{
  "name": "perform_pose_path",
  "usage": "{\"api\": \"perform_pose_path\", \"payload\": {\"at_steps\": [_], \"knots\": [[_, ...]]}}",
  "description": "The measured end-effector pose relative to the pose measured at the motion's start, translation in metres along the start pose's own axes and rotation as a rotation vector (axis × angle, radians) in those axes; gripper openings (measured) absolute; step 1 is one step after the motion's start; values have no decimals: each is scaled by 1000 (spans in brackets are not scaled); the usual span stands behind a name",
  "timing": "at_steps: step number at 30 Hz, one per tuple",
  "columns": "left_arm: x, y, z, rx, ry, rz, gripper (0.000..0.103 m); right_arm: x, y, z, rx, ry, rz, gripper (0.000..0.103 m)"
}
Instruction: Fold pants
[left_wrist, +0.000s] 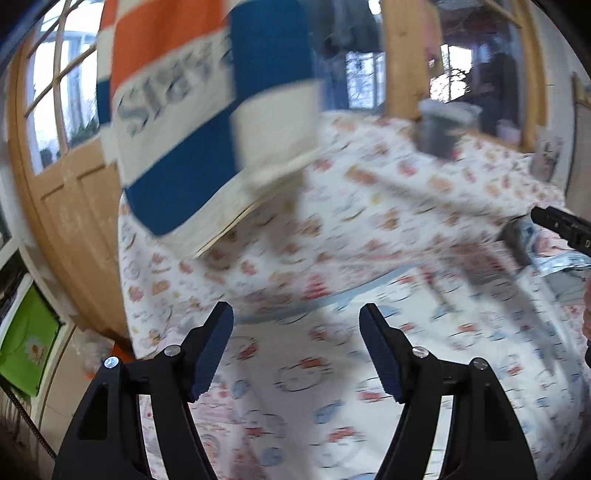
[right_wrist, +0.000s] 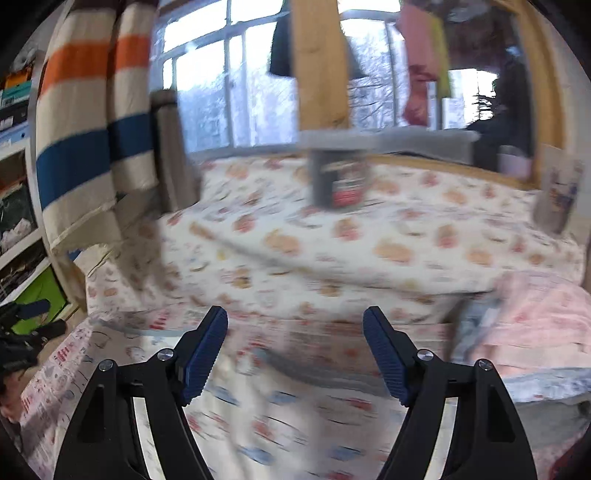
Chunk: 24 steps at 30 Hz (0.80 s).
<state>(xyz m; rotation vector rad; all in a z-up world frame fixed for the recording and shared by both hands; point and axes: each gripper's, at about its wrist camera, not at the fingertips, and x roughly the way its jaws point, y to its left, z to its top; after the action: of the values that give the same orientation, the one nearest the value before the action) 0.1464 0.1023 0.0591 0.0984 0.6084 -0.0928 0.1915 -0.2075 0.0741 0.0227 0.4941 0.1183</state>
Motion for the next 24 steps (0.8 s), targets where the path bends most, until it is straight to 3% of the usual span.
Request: {"api": "perform_pose_path", "payload": {"at_steps": [7, 12, 14, 18, 21, 24], "knots": [[-14, -78, 26, 74, -37, -142, 69, -42, -105, -11, 95, -55, -127, 77], [15, -138, 41, 104, 28, -228, 64, -32, -171, -25, 266, 9, -101, 77], [35, -157, 44, 110, 79, -253, 59, -22, -182, -34, 288, 52, -73, 67], [75, -180, 47, 112, 153, -244, 50, 5, -183, -48, 290, 195, 86, 56], [98, -183, 46, 96, 190, -253, 46, 21, -176, -56, 285, 259, 116, 54], [118, -186, 41, 87, 218, -256, 43, 34, -170, -64, 271, 323, 106, 45]]}}
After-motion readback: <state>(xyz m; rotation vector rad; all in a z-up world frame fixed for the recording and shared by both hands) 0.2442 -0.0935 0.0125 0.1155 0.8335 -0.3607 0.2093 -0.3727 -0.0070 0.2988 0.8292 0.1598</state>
